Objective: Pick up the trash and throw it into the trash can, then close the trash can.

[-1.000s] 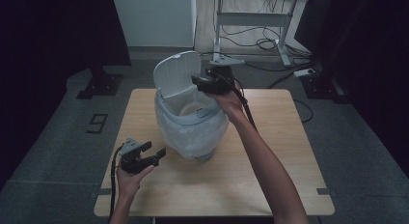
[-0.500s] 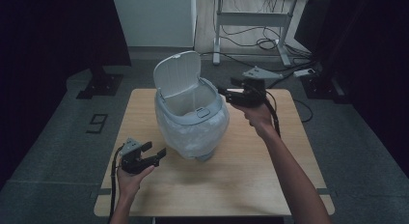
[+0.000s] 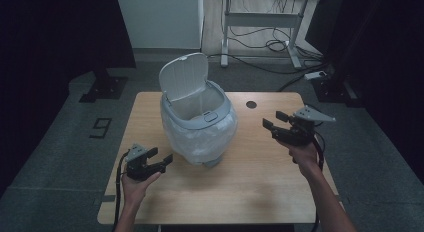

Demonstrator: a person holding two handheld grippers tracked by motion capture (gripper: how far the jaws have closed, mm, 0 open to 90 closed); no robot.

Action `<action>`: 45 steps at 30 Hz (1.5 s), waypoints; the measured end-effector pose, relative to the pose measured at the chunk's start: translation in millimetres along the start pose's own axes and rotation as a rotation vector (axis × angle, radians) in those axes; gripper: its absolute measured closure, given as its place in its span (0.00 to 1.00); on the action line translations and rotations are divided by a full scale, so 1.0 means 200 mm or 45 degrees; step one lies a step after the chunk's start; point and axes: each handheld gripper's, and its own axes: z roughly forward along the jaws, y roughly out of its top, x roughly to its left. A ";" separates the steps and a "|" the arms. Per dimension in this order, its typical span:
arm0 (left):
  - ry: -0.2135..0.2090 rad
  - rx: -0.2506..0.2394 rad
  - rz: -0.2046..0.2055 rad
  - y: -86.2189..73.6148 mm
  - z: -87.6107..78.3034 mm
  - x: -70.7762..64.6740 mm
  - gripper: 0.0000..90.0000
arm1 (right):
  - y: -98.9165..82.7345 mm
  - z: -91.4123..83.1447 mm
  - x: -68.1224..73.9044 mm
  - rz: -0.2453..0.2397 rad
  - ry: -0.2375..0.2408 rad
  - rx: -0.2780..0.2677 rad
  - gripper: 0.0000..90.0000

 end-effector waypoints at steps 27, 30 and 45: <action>-0.023 -0.002 -0.018 0.05 -0.02 -0.01 0.27 | -0.58 -0.08 -0.16 0.160 -0.099 0.111 0.42; -0.022 -0.016 -0.009 0.07 -0.04 -0.01 0.27 | -0.60 -0.08 -0.17 0.191 -0.101 0.116 0.42; -0.044 -0.161 -0.031 0.28 -0.16 -0.01 0.25 | -0.69 -0.10 -0.19 0.225 -0.108 0.179 0.42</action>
